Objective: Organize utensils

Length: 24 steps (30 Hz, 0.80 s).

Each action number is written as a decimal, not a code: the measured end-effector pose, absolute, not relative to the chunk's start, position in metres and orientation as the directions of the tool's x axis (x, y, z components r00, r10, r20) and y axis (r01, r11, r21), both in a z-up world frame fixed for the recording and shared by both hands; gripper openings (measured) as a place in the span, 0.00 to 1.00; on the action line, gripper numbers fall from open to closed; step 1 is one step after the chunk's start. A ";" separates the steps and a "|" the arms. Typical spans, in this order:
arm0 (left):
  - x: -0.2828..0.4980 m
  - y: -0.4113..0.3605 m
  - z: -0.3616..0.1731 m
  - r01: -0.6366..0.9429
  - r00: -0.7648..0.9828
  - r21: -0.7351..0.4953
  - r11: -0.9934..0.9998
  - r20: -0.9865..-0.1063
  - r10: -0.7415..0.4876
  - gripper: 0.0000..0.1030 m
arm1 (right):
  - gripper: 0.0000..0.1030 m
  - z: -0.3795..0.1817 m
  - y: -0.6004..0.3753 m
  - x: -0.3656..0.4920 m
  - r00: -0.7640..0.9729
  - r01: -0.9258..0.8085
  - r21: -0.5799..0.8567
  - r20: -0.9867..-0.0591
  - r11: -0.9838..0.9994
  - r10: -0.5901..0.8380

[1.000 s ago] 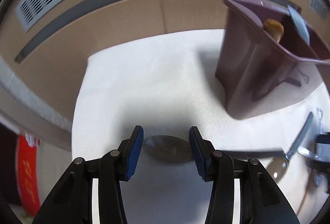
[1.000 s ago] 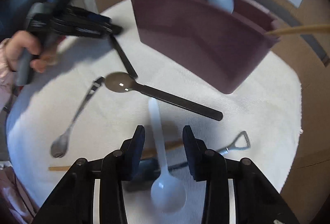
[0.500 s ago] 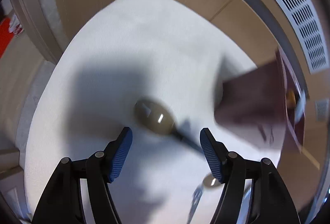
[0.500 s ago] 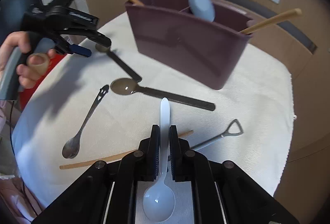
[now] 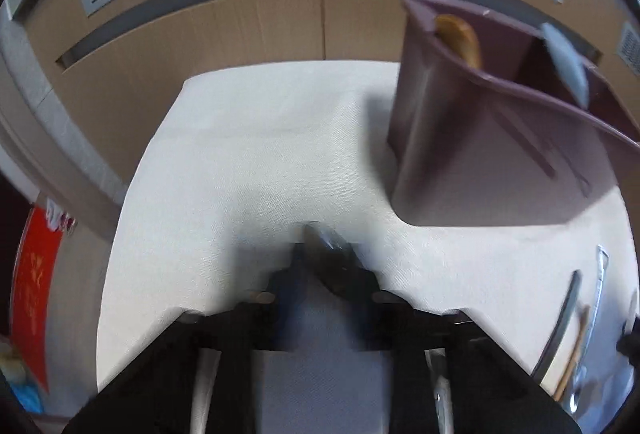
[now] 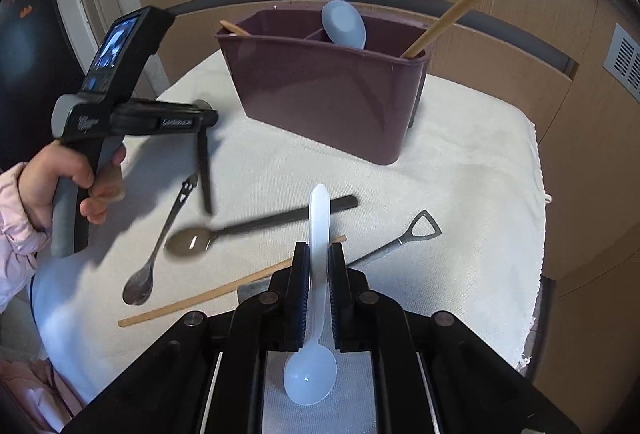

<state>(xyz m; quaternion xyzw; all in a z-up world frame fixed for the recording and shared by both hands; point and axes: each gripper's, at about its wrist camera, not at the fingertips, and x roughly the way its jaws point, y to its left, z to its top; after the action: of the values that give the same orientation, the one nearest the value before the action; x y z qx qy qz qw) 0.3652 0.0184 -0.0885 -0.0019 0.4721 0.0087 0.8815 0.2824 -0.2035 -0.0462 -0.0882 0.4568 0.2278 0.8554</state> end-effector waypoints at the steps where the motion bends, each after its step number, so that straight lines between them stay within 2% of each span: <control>1: 0.365 0.017 -0.087 -0.007 0.559 -0.016 1.000 -0.829 -0.009 0.08 | 0.08 -0.043 -0.203 0.282 0.483 -0.470 0.065 -0.816 0.880 0.318; 2: 0.358 0.019 -0.081 0.004 0.575 -0.028 1.000 -0.818 -0.025 0.05 | 0.08 -0.041 -0.203 0.281 0.490 -0.470 0.074 -0.807 0.880 0.329; 7: 0.330 0.011 -0.058 0.121 0.627 -0.035 0.992 -0.772 -0.103 0.05 | 0.08 -0.031 -0.197 0.276 0.492 -0.482 0.100 -0.791 0.870 0.363; 11: 0.327 0.010 -0.056 0.084 0.588 -0.009 0.996 -0.807 -0.057 0.10 | 0.08 -0.032 -0.192 0.275 0.493 -0.476 0.086 -0.798 0.875 0.347; 13: 0.332 0.023 -0.059 0.027 0.536 -0.074 0.997 -0.841 -0.077 0.31 | 0.08 -0.031 -0.191 0.271 0.495 -0.480 0.080 -0.797 0.874 0.345; 14: 0.333 0.026 -0.060 0.011 0.518 -0.092 0.996 -0.851 -0.085 0.57 | 0.08 -0.032 -0.191 0.271 0.495 -0.482 0.079 -0.797 0.873 0.346; 15: 0.333 0.026 -0.061 -0.005 0.505 -0.113 0.994 -0.858 -0.095 0.66 | 0.08 -0.033 -0.191 0.272 0.492 -0.483 0.080 -0.799 0.872 0.346; 20: 0.357 0.020 -0.086 -0.011 0.484 -0.048 0.999 -0.874 -0.037 0.63 | 0.08 -0.039 -0.190 0.274 0.483 -0.472 0.083 -0.808 0.878 0.336; 22: 0.363 0.020 -0.098 -0.020 0.463 -0.034 0.999 -0.886 -0.021 0.44 | 0.08 -0.040 -0.190 0.272 0.490 -0.470 0.073 -0.808 0.880 0.328; 24: 0.359 0.015 -0.097 0.006 0.509 -0.002 1.000 -0.861 -0.005 0.33 | 0.08 -0.040 -0.191 0.269 0.502 -0.465 0.057 -0.805 0.884 0.316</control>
<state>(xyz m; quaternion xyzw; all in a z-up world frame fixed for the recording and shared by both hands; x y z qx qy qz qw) 0.3589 0.0151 -0.0975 0.0005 0.4955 -0.0032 0.8686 0.2694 -0.1913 -0.0395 -0.0836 0.4446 0.2263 0.8626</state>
